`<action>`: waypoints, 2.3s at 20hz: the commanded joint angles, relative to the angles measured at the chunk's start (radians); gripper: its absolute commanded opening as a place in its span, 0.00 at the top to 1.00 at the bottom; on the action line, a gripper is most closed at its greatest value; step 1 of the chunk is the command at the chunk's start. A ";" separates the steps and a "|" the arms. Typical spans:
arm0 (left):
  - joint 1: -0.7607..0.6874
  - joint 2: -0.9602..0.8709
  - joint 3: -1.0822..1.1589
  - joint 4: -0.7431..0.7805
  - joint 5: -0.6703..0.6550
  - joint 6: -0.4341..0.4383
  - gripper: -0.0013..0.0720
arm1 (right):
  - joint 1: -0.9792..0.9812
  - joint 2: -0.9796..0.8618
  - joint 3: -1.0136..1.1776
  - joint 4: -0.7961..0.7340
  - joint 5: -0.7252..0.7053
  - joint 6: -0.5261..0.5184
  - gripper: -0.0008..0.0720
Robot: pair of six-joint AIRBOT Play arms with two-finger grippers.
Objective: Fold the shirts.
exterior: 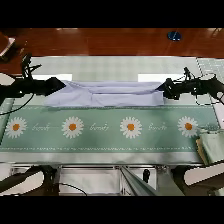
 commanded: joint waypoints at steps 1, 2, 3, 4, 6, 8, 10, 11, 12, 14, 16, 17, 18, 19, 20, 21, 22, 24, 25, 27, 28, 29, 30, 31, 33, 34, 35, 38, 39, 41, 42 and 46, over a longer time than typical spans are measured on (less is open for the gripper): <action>-0.048 0.000 -0.016 -0.022 0.017 0.004 0.29 | 0.038 -0.013 -0.002 0.010 0.018 -0.013 0.55; -0.058 -0.004 -0.016 -0.022 0.016 0.004 0.29 | 0.041 -0.013 -0.001 0.002 0.032 -0.014 0.69; -0.069 -0.008 -0.016 -0.022 0.016 0.004 0.30 | 0.041 -0.013 -0.002 0.003 0.054 -0.042 0.96; -0.080 -0.010 -0.016 -0.022 0.014 0.004 0.36 | 0.040 -0.009 -0.002 0.002 0.075 -0.051 0.96; -0.100 -0.011 -0.016 -0.022 0.014 0.006 0.96 | 0.037 0.040 -0.002 -0.042 0.095 -0.055 0.96; -0.121 -0.011 -0.016 -0.037 0.014 0.005 0.96 | 0.028 0.139 -0.003 -0.179 0.105 0.000 0.96; -0.159 -0.013 -0.016 -0.058 0.019 0.005 0.96 | 0.008 0.277 -0.037 -0.304 0.126 0.032 0.96; -0.189 -0.019 -0.014 -0.073 0.031 0.005 0.96 | -0.008 0.362 -0.076 -0.315 0.135 0.030 0.96; -0.223 -0.030 -0.009 -0.085 0.047 0.005 0.96 | -0.022 0.444 -0.116 -0.314 0.144 0.019 0.96; -0.322 -0.079 0.032 -0.092 0.071 0.003 0.96 | -0.035 0.629 -0.208 -0.322 0.161 0.010 0.96; -0.438 -0.164 0.114 -0.105 0.075 -0.019 0.96 | -0.035 0.789 -0.272 -0.338 0.204 0.040 0.96; -0.493 -0.211 0.163 -0.111 0.074 -0.034 0.96 | -0.034 0.866 -0.296 -0.336 0.237 0.048 0.96; -0.553 -0.262 0.219 -0.114 0.074 -0.043 0.96 | -0.034 0.936 -0.311 -0.336 0.264 0.070 0.96; -0.606 -0.310 0.272 -0.114 0.074 -0.059 0.96 | -0.034 0.994 -0.315 -0.336 0.286 0.087 0.96; -0.658 -0.359 0.330 -0.114 0.075 -0.082 0.96 | -0.034 1.052 -0.315 -0.333 0.305 0.107 0.96; -0.701 -0.403 0.383 -0.114 0.075 -0.106 0.96 | -0.034 1.099 -0.315 -0.332 0.317 0.123 0.96; -0.742 -0.449 0.439 -0.114 0.074 -0.139 0.96 | -0.034 1.144 -0.315 -0.332 0.334 0.136 0.96; -0.817 -0.532 0.542 -0.114 0.050 -0.186 0.96 | -0.034 1.204 -0.315 -0.330 0.364 0.159 0.96; -0.851 -0.570 0.589 -0.114 0.015 -0.192 0.96 | -0.034 1.221 -0.315 -0.329 0.368 0.164 0.96; -0.922 -0.637 0.668 -0.118 -0.050 -0.193 0.96 | -0.034 1.231 -0.315 -0.310 0.372 0.166 0.96; -0.957 -0.663 0.691 -0.118 -0.052 -0.209 0.96 | -0.034 1.230 -0.315 -0.289 0.372 0.164 0.96; -0.986 -0.682 0.707 -0.122 -0.053 -0.226 0.96 | -0.034 1.229 -0.315 -0.271 0.370 0.159 0.96; -1.013 -0.697 0.718 -0.137 -0.058 -0.225 0.96 | -0.034 1.229 -0.315 -0.268 0.368 0.154 0.96; -1.035 -0.703 0.722 -0.143 -0.063 -0.224 0.96 | -0.034 1.229 -0.315 -0.269 0.369 0.153 0.96; -1.044 -0.702 0.728 -0.143 -0.067 -0.224 0.96 | -0.034 1.229 -0.315 -0.270 0.363 0.153 0.96; -1.026 -0.698 0.739 -0.142 -0.083 -0.224 0.96 | -0.034 1.229 -0.315 -0.270 0.360 0.153 0.96; -0.995 -0.692 0.753 -0.138 -0.113 -0.223 0.96 | -0.034 1.226 -0.315 -0.269 0.358 0.153 0.96; -0.836 -0.615 0.762 -0.015 -0.243 -0.225 0.96 | -0.032 1.188 -0.313 -0.237 0.357 0.120 0.96; -0.776 -0.576 0.761 0.073 -0.298 -0.266 0.96 | -0.032 1.166 -0.309 -0.199 0.355 0.103 0.96; -0.656 -0.457 0.730 0.296 -0.355 -0.348 0.96 | -0.032 1.107 -0.286 -0.112 0.336 0.068 0.96; -0.595 -0.373 0.686 0.362 -0.351 -0.349 0.96 | -0.027 1.069 -0.266 -0.073 0.324 0.051 0.96; -0.410 -0.001 0.431 0.392 -0.247 -0.334 0.96 | 0.224 0.863 -0.126 -0.071 0.181 0.047 0.96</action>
